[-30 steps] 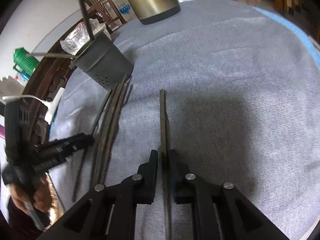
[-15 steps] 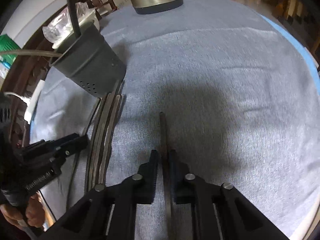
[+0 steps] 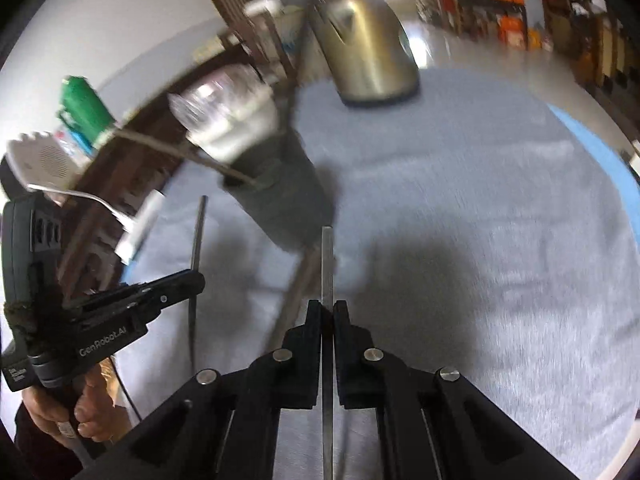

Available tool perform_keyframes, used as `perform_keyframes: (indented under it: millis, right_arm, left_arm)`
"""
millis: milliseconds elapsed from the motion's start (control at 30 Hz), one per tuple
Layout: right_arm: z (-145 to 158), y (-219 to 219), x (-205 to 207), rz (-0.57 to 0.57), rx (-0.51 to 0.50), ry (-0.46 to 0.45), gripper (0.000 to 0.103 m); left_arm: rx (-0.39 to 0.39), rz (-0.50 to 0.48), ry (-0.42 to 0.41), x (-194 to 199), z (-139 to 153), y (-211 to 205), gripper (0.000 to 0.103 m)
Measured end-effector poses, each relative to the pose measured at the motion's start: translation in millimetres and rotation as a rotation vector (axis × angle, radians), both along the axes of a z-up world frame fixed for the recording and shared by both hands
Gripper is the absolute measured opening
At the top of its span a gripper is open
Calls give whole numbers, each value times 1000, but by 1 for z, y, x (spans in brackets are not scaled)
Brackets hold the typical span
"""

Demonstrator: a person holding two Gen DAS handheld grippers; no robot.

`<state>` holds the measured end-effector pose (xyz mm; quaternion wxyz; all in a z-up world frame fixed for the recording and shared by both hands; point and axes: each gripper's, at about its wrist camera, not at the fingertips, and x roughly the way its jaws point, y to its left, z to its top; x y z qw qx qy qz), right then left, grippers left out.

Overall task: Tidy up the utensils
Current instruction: 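Raise both held chopsticks upright toward the grey holder, then lower both chopsticks into the grey holder and open both tools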

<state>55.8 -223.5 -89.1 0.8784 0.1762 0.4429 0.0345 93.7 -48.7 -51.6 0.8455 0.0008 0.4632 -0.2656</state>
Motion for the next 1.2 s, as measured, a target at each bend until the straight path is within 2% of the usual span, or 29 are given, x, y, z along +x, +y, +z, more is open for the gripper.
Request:
perform_keyframes:
  millis: [133, 333, 667, 933, 1200]
  right_arm:
    - [29, 4, -15, 9, 69, -134, 7]
    - [65, 15, -29, 0, 67, -310, 7]
    - [123, 15, -32, -40, 45, -511, 7]
    - [163, 16, -7, -101, -2, -619, 7]
    - [178, 22, 22, -212, -87, -705, 7]
  left_arm:
    - [-66, 32, -92, -11, 34, 18, 5]
    - [-118, 63, -248, -30, 85, 40, 5]
    - [-212, 108, -381, -30, 140, 47, 5]
    - [-256, 185, -463, -2, 163, 31, 5]
    - [-229, 302, -504, 32, 158, 3, 5]
